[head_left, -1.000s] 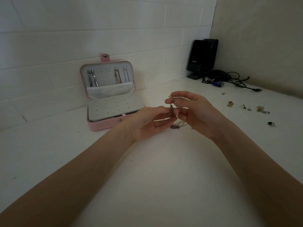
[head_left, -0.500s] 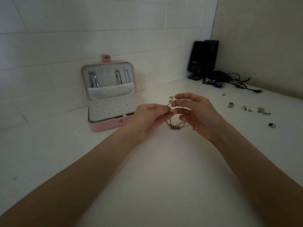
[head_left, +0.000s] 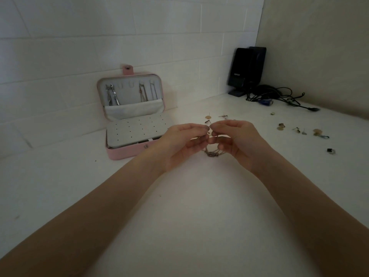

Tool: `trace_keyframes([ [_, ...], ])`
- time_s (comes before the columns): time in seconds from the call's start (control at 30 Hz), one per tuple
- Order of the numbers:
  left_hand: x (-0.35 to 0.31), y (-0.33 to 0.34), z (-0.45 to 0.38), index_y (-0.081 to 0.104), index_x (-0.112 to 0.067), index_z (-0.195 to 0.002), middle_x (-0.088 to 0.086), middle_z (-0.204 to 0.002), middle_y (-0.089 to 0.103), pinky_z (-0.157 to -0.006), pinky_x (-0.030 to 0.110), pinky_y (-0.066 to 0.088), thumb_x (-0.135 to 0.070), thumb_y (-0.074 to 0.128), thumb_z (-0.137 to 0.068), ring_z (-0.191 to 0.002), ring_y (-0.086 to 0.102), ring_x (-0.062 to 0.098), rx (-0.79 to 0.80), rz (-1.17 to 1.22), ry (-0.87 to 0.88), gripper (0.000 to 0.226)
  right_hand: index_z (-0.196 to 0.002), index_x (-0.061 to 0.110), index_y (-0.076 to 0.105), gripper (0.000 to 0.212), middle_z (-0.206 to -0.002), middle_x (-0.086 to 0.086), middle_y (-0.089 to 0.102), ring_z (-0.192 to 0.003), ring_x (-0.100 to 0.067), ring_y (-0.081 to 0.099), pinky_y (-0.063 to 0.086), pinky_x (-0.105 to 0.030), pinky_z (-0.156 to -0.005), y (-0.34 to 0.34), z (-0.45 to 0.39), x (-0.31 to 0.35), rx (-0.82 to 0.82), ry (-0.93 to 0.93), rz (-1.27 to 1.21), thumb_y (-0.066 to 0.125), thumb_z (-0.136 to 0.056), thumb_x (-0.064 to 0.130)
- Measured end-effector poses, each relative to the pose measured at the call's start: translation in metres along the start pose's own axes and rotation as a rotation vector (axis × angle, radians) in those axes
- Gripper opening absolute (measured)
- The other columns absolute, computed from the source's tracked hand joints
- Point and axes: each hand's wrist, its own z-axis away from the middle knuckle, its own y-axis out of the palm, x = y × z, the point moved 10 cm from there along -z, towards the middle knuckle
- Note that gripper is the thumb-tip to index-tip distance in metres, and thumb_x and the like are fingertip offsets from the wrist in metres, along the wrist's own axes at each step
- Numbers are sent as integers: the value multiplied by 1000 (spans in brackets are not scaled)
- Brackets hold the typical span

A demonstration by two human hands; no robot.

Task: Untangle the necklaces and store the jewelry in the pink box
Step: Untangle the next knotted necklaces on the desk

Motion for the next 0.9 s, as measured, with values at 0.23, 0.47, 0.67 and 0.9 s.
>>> trace_keyframes([
  [0.23,5,-1,2,63,-2,-78,8,-65,64,-62,19,56,11,55,-83,-58,62,14,-78,97,-29,16,-84,8,62,4,-67,-2,59,-54,-10,57,41,-16,-43,-2,0,5,-25,-18,-64,59,-87,7],
  [0.47,-8,-9,1,61,-3,-78,7,-66,58,-52,15,50,3,57,-87,-54,57,12,-99,193,4,11,-92,7,58,9,-68,-3,63,-52,-11,56,40,-17,-41,13,2,1,90,41,-121,60,-85,2],
  [0.67,-23,-8,3,62,-8,-82,2,-63,60,-52,15,48,1,57,-87,-57,57,10,-59,19,132,12,-97,1,65,14,-71,-3,61,-55,-10,58,43,-17,-43,19,3,-4,148,42,46,63,-83,3],
  [0.9,-25,-9,5,63,-7,-80,0,-68,61,-43,12,40,2,59,-86,-56,59,7,-84,-91,138,11,-86,0,65,3,-68,-7,57,-49,-8,57,43,-18,-43,6,1,10,-13,-82,115,62,-85,1],
])
